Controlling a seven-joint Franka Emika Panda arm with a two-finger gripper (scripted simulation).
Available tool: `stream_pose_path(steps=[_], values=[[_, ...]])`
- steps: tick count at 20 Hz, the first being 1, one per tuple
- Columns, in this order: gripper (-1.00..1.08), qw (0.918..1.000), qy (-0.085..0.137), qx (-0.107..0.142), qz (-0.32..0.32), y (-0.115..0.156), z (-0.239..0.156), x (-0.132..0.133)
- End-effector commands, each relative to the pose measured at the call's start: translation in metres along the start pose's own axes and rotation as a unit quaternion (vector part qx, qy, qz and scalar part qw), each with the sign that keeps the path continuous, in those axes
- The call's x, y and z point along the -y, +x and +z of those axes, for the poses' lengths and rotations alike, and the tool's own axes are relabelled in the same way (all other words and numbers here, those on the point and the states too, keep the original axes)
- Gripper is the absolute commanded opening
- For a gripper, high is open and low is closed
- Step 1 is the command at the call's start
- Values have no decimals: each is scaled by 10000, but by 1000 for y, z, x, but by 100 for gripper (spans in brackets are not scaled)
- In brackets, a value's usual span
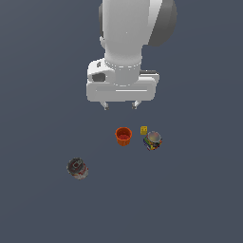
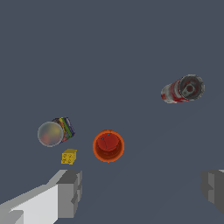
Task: Pick up a designated object from a clutter of objects.
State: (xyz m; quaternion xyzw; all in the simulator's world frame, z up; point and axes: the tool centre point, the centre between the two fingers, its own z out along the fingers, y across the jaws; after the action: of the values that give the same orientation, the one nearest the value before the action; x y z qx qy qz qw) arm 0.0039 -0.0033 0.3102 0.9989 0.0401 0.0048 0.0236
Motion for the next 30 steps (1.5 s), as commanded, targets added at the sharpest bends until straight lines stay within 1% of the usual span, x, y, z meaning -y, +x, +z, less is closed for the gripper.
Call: stream_pose_path(steps=[1, 9, 17, 23, 30], values=[[100, 10000, 0, 0, 0, 0, 0, 0], [100, 9998, 110, -120, 143, 7, -8, 6], [100, 9997, 121, -118, 153, 7, 0, 11], [100, 9997, 146, -105, 175, 6, 26, 28], [100, 9995, 192, -72, 231, -4, 80, 62]])
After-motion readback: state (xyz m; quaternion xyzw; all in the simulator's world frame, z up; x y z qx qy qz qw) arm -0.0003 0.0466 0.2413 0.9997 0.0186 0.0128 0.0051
